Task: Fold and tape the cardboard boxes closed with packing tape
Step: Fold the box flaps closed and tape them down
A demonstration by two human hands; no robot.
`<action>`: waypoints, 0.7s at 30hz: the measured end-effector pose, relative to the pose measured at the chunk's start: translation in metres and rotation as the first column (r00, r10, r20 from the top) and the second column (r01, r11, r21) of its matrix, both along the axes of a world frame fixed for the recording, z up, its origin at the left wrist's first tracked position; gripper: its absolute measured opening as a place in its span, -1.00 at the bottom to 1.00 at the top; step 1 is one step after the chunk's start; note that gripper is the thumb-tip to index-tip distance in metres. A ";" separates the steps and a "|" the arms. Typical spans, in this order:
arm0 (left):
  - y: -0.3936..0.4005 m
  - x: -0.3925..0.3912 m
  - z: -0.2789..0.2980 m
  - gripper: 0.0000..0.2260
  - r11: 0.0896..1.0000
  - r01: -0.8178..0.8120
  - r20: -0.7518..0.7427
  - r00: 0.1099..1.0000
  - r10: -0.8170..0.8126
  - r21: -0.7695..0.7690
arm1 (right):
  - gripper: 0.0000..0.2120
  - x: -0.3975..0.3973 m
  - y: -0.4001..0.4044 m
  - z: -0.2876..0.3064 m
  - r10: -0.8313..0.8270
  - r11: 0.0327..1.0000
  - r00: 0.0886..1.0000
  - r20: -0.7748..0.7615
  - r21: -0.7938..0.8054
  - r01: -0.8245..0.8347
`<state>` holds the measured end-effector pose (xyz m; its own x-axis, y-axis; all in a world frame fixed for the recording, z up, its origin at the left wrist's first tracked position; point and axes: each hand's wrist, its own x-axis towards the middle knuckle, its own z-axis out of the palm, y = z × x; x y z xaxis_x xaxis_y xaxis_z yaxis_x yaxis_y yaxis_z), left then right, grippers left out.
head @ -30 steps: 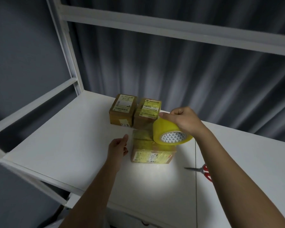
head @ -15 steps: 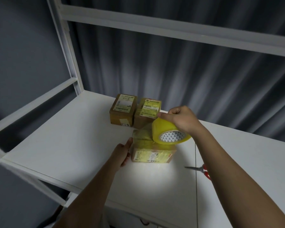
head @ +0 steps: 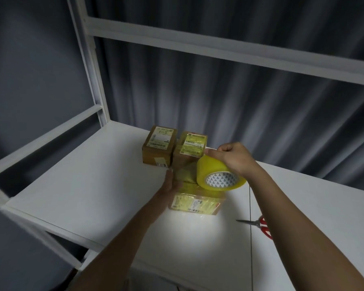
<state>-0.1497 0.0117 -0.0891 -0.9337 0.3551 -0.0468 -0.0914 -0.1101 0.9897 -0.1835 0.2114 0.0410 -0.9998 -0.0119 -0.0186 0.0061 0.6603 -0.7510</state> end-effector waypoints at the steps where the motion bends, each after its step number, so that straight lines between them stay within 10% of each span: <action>1: -0.004 -0.004 0.006 -0.33 0.994 0.020 -0.135 0.990 -0.035 -0.112 | -0.53 0.000 0.001 0.001 0.003 1.000 1.000 0.012 -0.006 -0.003; 6: 0.000 -0.023 0.024 -0.26 0.855 -0.044 -0.352 0.921 -0.165 -0.517 | -0.52 -0.001 0.008 0.002 0.004 0.999 0.999 0.040 0.033 -0.005; 14: -0.006 -0.025 0.017 -0.37 0.857 -0.017 -0.241 0.962 -0.126 -0.515 | -0.34 0.002 0.026 0.007 0.118 0.991 0.990 0.082 -0.080 -0.112; 21: -0.005 -0.023 0.019 -0.41 0.856 -0.019 -0.252 0.959 -0.131 -0.517 | -0.35 -0.003 0.065 0.005 0.042 0.735 0.997 0.057 0.675 -0.070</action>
